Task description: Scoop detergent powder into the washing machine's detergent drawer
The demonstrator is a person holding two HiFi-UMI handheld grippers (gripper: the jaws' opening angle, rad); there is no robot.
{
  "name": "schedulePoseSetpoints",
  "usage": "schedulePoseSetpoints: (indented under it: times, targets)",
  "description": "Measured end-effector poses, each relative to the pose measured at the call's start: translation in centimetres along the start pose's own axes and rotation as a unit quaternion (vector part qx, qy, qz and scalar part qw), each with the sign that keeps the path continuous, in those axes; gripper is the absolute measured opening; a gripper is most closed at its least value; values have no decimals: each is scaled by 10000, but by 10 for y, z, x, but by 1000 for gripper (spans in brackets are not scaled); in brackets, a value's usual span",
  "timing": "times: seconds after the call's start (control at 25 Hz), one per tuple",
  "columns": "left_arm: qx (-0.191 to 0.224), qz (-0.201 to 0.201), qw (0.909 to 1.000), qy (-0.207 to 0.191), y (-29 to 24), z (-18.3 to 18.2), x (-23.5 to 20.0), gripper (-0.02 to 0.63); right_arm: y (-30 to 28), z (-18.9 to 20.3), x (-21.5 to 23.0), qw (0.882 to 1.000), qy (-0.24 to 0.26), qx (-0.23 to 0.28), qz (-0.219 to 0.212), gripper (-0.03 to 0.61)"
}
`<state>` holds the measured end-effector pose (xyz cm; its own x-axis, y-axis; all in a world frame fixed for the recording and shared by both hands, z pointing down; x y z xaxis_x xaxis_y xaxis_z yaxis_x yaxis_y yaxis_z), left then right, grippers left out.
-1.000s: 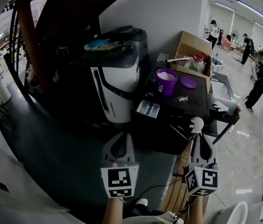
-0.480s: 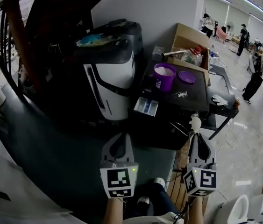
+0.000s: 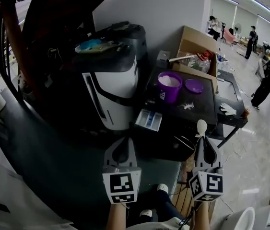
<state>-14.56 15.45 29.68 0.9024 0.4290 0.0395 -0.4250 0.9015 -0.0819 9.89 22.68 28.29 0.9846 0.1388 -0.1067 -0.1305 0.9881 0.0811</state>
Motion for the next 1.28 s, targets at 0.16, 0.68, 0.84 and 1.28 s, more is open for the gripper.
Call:
schedulePoseSetpoints:
  times: [0.16, 0.68, 0.84, 1.28]
  targets:
    - [33, -74, 10000, -22, -37, -9, -1, 2, -42, 1, 13, 10000, -2, 15, -68, 21]
    - [12, -599, 9982, 69, -162, -32, 0, 3, -187, -2, 60, 9983, 35, 114, -563, 21]
    - [-11, -730, 9973, 92, -193, -34, 5, 2, -220, 4, 70, 9970, 18, 53, -770, 21]
    - [-146, -858, 9962, 75, -242, -27, 11, 2, -276, 29, 89, 9959, -91, -118, -897, 21]
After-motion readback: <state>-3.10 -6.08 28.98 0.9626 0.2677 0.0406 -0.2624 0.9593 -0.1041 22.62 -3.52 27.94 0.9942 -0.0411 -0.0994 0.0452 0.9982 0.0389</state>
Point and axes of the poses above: the fingertips, and each gripper's own axes: y backward along the fingers, x to its right, z out of its underside, the point moved 3 cm from there along y, backward along the fingers, and after that the axes turned 6 degrees about y, right-handed, at the moved point
